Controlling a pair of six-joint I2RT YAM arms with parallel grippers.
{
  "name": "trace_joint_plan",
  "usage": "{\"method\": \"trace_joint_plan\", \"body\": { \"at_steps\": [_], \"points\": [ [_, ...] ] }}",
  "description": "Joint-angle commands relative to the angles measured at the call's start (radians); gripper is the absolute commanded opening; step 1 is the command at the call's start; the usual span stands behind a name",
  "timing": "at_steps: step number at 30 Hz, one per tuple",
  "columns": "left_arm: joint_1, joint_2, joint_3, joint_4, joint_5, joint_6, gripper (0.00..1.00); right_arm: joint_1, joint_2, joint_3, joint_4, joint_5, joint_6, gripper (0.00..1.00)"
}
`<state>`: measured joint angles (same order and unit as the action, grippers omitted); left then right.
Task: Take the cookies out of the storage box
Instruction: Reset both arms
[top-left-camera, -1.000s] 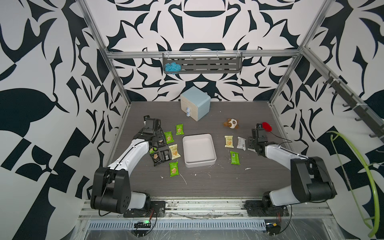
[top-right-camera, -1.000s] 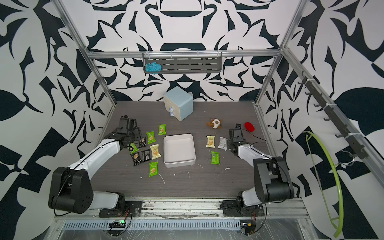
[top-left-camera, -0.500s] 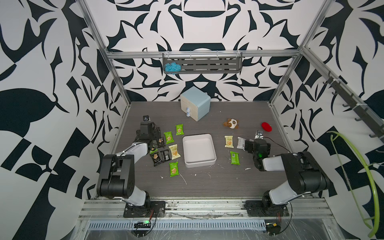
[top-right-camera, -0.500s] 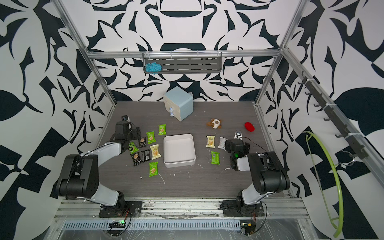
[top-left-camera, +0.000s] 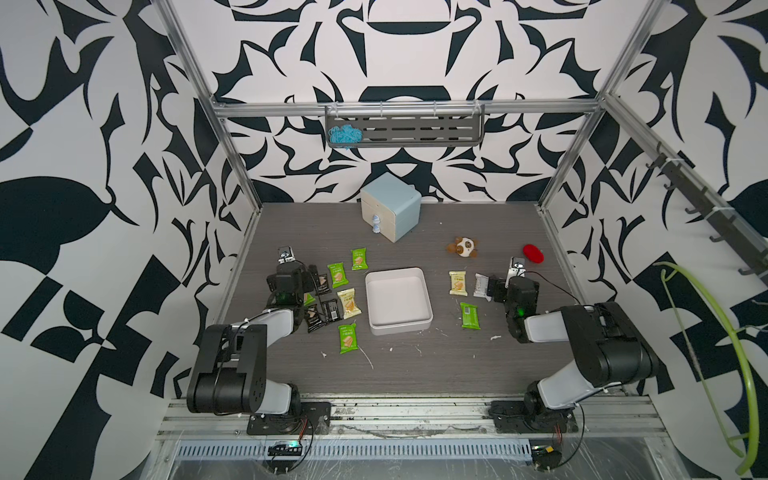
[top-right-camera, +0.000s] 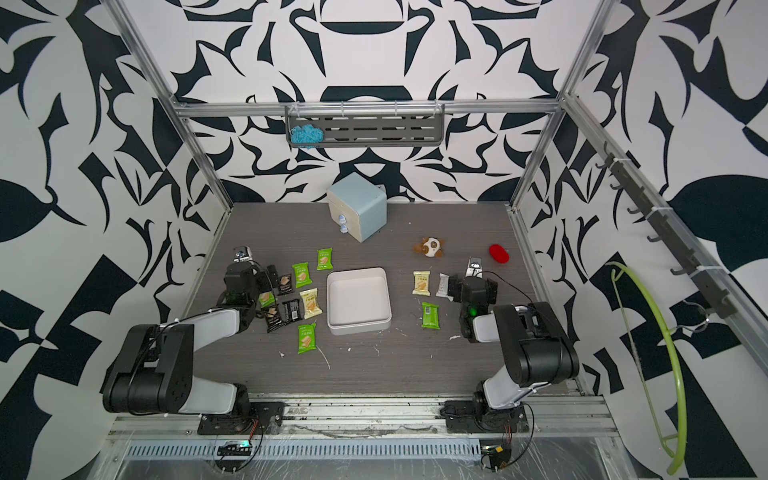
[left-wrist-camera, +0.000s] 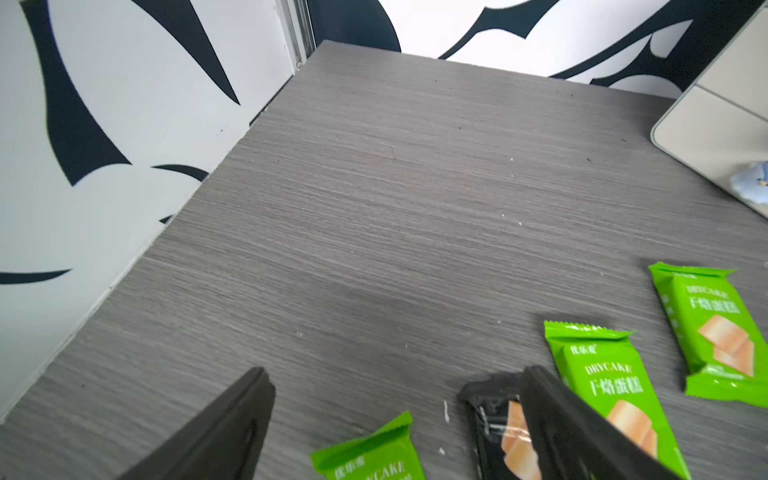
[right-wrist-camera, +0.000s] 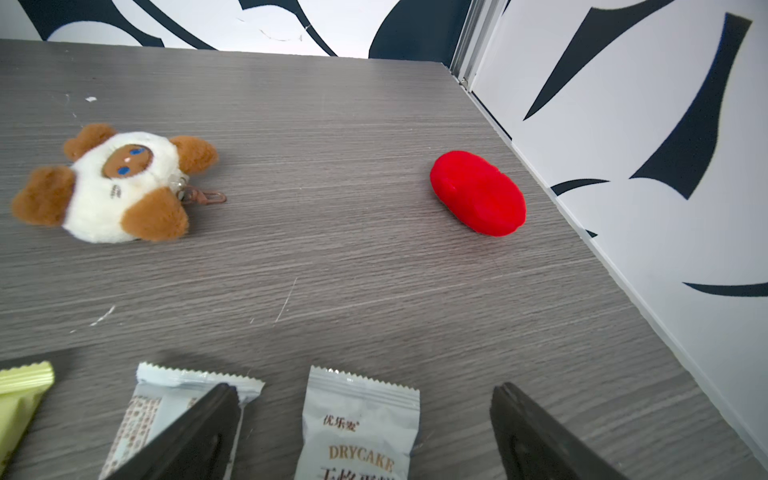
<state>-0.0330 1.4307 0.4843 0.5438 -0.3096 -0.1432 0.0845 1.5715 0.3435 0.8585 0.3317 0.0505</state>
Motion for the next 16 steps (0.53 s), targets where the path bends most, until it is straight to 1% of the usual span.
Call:
{"method": "trace_joint_plan", "body": {
  "at_steps": [1,2,4,5,6,7,8,9,10,11,12,14,16],
  "points": [
    [0.008,0.053,-0.011,0.11,0.046,0.034,0.99,-0.003,-0.024,0.005,0.043,-0.004,-0.007,1.0],
    [-0.002,0.078,-0.037,0.167,0.028,0.034,0.99,-0.005,-0.023,0.005,0.041,-0.004,-0.006,1.0],
    [-0.066,0.116,-0.148,0.372,-0.042,0.071,0.99,-0.004,-0.023,0.006,0.043,-0.004,-0.007,1.0],
    [-0.094,0.176,-0.191,0.601,-0.08,0.121,0.99,-0.005,-0.023,0.005,0.042,-0.005,-0.007,1.0],
    [-0.121,0.187,-0.184,0.635,-0.129,0.162,0.99,-0.004,-0.024,0.005,0.043,-0.004,-0.007,1.0],
    [-0.118,0.152,-0.161,0.53,-0.116,0.136,0.99,-0.004,-0.024,0.005,0.042,-0.004,-0.007,1.0],
    [-0.093,0.112,-0.126,0.384,-0.08,0.096,0.99,-0.004,-0.023,0.005,0.043,-0.004,-0.007,1.0],
    [-0.052,0.111,-0.119,0.352,-0.024,0.067,0.99,-0.003,-0.02,0.006,0.043,-0.006,-0.005,1.0],
    [-0.038,0.125,-0.124,0.387,-0.011,0.061,0.99,-0.003,-0.011,0.004,0.062,-0.035,-0.023,1.0],
    [-0.039,0.133,-0.13,0.415,-0.013,0.075,0.99,-0.005,-0.002,0.027,0.031,-0.061,-0.019,1.0],
    [-0.039,0.125,-0.126,0.4,-0.017,0.069,0.99,-0.013,-0.008,0.028,0.018,-0.075,-0.015,1.0],
    [-0.041,0.114,-0.121,0.365,-0.011,0.065,0.99,-0.014,-0.015,0.016,0.034,-0.076,-0.017,1.0],
    [-0.04,0.122,-0.125,0.39,-0.014,0.069,0.99,-0.014,-0.024,0.006,0.038,-0.073,-0.02,1.0]
  ]
}}
